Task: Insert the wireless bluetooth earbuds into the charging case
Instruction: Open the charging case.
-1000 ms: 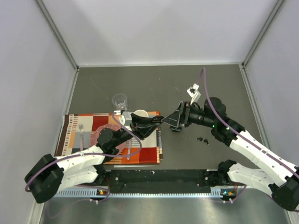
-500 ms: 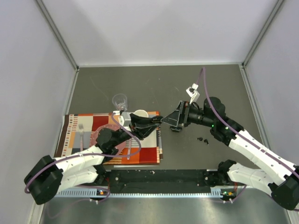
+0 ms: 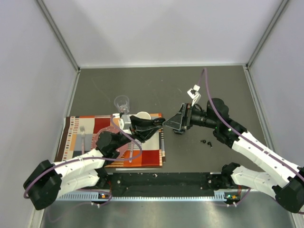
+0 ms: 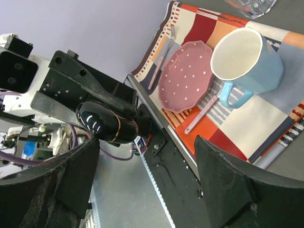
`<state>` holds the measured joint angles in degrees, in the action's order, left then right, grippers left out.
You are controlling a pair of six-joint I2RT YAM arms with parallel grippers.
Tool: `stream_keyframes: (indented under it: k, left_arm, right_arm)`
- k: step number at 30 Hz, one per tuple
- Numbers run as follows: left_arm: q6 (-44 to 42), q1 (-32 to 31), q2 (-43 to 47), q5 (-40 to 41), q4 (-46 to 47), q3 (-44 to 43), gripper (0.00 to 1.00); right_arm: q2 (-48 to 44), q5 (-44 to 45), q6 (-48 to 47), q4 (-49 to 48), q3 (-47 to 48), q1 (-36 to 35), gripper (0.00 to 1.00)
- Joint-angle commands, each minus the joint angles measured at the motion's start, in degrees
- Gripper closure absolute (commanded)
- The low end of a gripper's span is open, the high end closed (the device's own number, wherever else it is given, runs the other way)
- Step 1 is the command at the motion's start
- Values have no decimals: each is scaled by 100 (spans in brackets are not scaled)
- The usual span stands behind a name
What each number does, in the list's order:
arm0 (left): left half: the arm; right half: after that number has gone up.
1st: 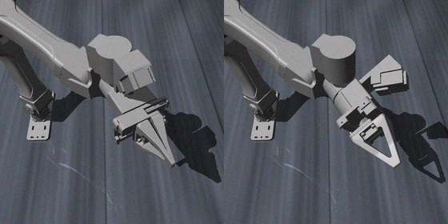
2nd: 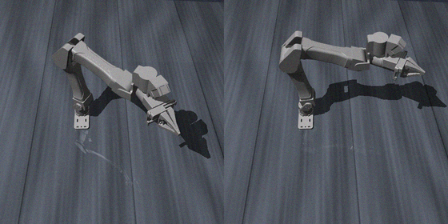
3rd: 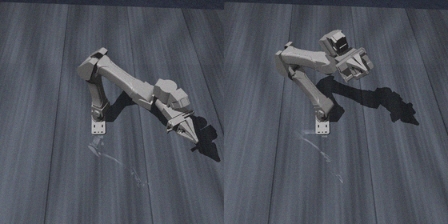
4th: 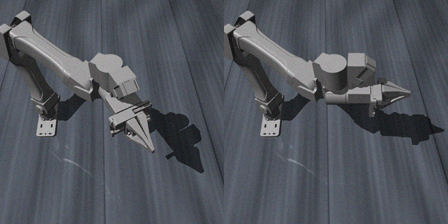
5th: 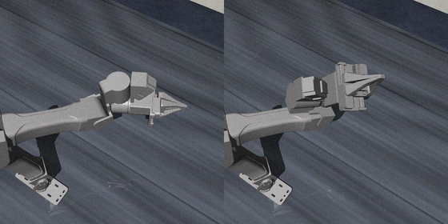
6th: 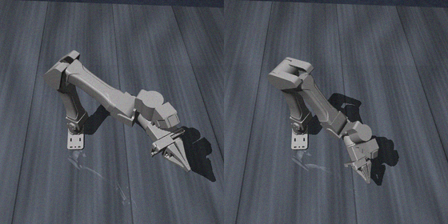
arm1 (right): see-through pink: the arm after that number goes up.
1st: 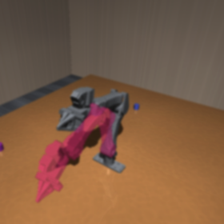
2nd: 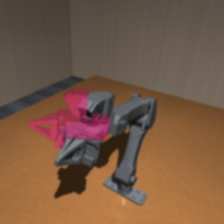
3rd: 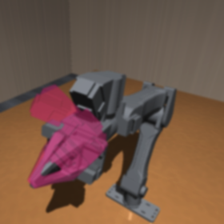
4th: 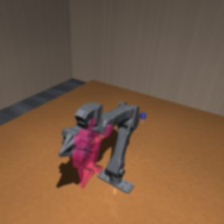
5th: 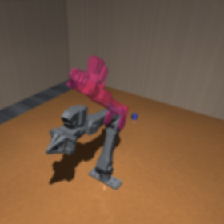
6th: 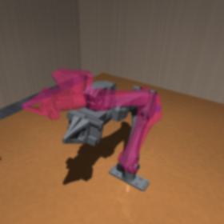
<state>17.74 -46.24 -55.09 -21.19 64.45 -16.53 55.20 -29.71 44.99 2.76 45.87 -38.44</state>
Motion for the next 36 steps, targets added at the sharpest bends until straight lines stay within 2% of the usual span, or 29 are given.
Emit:
stream_keyframes:
  k: [1, 10, 15, 22, 30, 36]
  left_arm:
    - [-51, -34, 139, -166, 455, -201, 100]
    - [-429, -26, 174, -1316, -11, -412, 100]
    - [-587, -34, 183, -1458, -29, -386, 100]
    - [-719, -34, 384, -1019, 59, -192, 100]
    - [-1053, -34, 736, -325, -230, 54, 100]
    - [-1299, -34, 947, 106, -319, 115, 100]
  right_arm:
    - [35, 80, -96, -188, 195, 12, 20]
    - [-80, 274, 255, -689, -7, 20, 20]
    - [113, -7, 712, -1084, -51, 20, 20]
    - [421, -430, 1003, -1481, -43, 20, 20]
    - [-149, -184, 976, -1656, -227, 20, 13]
    - [-194, -517, 967, -1507, -87, 29, 12]
